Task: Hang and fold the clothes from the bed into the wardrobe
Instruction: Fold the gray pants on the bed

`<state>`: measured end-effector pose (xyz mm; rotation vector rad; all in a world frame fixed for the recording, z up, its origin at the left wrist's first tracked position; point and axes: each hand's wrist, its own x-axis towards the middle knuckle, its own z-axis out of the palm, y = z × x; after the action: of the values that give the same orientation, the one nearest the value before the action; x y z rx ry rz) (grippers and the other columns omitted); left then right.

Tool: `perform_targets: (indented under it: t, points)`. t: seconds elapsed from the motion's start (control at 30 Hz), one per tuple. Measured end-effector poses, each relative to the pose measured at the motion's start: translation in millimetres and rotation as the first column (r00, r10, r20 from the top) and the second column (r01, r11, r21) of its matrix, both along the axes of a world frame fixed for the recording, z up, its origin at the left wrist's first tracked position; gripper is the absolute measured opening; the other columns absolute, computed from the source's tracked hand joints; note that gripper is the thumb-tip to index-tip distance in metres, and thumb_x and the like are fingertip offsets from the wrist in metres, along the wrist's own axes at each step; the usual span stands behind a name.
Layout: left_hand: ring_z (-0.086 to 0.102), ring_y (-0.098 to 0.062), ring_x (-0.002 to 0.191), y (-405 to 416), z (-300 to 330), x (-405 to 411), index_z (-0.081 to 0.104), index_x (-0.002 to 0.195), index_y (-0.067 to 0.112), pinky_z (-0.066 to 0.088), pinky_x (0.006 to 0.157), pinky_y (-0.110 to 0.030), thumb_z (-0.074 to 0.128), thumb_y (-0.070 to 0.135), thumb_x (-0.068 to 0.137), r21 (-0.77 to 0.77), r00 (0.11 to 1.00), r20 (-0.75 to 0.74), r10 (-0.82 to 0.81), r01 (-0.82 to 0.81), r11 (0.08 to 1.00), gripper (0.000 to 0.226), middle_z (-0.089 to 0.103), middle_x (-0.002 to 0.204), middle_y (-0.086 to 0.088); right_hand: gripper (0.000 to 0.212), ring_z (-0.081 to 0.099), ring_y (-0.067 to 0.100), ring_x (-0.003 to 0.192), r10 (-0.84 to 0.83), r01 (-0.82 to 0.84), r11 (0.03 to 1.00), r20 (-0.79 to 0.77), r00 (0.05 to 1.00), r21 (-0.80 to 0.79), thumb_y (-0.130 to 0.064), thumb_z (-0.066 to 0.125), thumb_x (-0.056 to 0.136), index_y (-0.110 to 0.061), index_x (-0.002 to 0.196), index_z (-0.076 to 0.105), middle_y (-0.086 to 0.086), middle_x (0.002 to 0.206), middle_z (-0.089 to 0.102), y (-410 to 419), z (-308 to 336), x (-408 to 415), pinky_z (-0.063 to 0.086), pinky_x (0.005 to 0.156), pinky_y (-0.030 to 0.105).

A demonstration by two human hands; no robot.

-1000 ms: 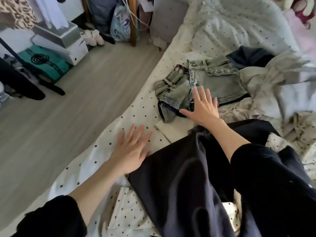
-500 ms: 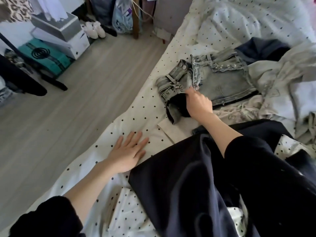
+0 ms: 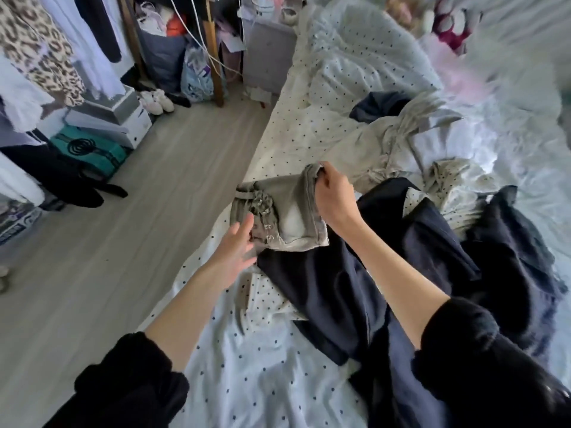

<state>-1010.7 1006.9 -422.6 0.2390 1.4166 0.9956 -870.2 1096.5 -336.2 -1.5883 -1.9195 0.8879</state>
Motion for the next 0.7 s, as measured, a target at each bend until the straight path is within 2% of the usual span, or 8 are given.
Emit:
perform_targets:
  t: [0.1, 0.17, 0.3, 0.4, 0.47, 0.53, 0.63, 0.7]
  points:
    - [0.031, -0.032, 0.138, -39, 18, -4, 0.013, 0.150, 0.027, 0.037, 0.103, -0.054, 0.068, 0.071, 0.060, -0.129, 0.989, 0.129, 0.078, -0.061, 0.990, 0.115, 0.016, 0.156, -0.009, 0.023, 0.039, 0.017, 0.056, 0.044, -0.048, 0.998, -0.091, 0.995, -0.047, -0.004, 0.031, 0.096, -0.008, 0.097, 0.054, 0.000, 0.060, 0.045, -57, 12, 3, 0.030, 0.054, 0.031]
    - [0.026, -0.037, 0.139, -70, 14, -7, 0.013, 0.149, 0.035, 0.035, 0.102, -0.060, 0.078, 0.071, 0.040, -0.214, 0.971, 0.207, 0.117, -0.071, 0.974, 0.132, 0.008, 0.158, -0.008, 0.023, 0.043, 0.019, 0.065, 0.033, -0.043, 0.996, -0.130, 0.991, -0.076, -0.002, 0.033, 0.095, -0.002, 0.097, 0.056, 0.011, 0.069, 0.051, -87, 9, 8, 0.033, 0.060, 0.031]
    - [0.026, -0.044, 0.137, -116, 2, -6, 0.011, 0.150, 0.034, 0.027, 0.106, -0.064, 0.068, 0.050, 0.077, -0.298, 0.862, 0.413, 0.294, -0.177, 0.938, 0.094, 0.005, 0.156, -0.021, 0.022, 0.038, 0.016, 0.063, -0.020, -0.018, 0.984, -0.208, 0.978, -0.179, -0.003, 0.034, 0.096, 0.002, 0.086, 0.052, 0.010, 0.068, 0.043, -139, -3, 21, 0.031, 0.058, 0.030]
    - [0.039, -0.037, 0.132, -120, -8, -1, 0.023, 0.147, 0.023, 0.026, 0.107, -0.063, 0.069, 0.038, 0.081, -0.305, 0.810, 0.467, 0.354, -0.229, 0.925, 0.081, 0.028, 0.147, -0.021, 0.028, 0.043, 0.011, 0.066, -0.061, 0.005, 0.976, -0.247, 0.967, -0.220, -0.006, 0.036, 0.098, -0.012, 0.077, 0.054, 0.001, 0.067, 0.048, -158, -16, 34, 0.038, 0.064, 0.032]
    - [0.048, -0.030, 0.122, -120, -12, 2, 0.043, 0.127, 0.008, 0.032, 0.107, -0.056, 0.070, 0.030, 0.082, -0.328, 0.798, 0.461, 0.387, -0.252, 0.910, 0.056, 0.043, 0.131, -0.019, 0.027, 0.053, 0.014, 0.076, -0.068, 0.004, 0.968, -0.245, 0.967, -0.252, -0.008, 0.037, 0.099, -0.016, 0.089, 0.061, 0.009, 0.081, 0.060, -168, -29, 42, 0.048, 0.075, 0.041]
    - [0.055, -0.023, 0.099, -119, -20, 5, 0.051, 0.098, 0.002, 0.045, 0.094, -0.044, 0.070, 0.023, 0.084, -0.341, 0.793, 0.442, 0.420, -0.285, 0.896, 0.031, 0.053, 0.112, -0.014, 0.029, 0.060, 0.018, 0.081, -0.034, -0.016, 0.965, -0.186, 0.982, -0.264, -0.009, 0.037, 0.099, -0.021, 0.100, 0.063, 0.011, 0.092, 0.067, -175, -43, 53, 0.049, 0.085, 0.046]
    - [0.064, -0.020, 0.072, -121, -35, 6, 0.057, 0.088, 0.003, 0.051, 0.061, -0.033, 0.061, 0.008, 0.089, -0.294, 0.876, 0.286, 0.388, -0.305, 0.906, 0.007, 0.063, 0.092, -0.012, 0.038, 0.062, 0.004, 0.071, 0.146, -0.122, 0.960, 0.078, 0.986, -0.251, -0.006, 0.040, 0.095, -0.027, 0.117, 0.062, 0.004, 0.103, 0.069, -186, -57, 73, 0.051, 0.083, 0.035]
    - [0.067, -0.015, 0.056, -129, -40, 3, 0.060, 0.086, 0.004, 0.053, 0.049, -0.025, 0.054, 0.001, 0.090, -0.249, 0.926, 0.172, 0.335, -0.288, 0.925, 0.008, 0.069, 0.079, -0.010, 0.044, 0.059, -0.001, 0.105, 0.280, -0.227, 0.939, 0.196, 0.940, -0.258, -0.003, 0.040, 0.094, -0.026, 0.127, 0.058, -0.004, 0.131, 0.058, -195, -64, 85, 0.043, 0.097, 0.026]
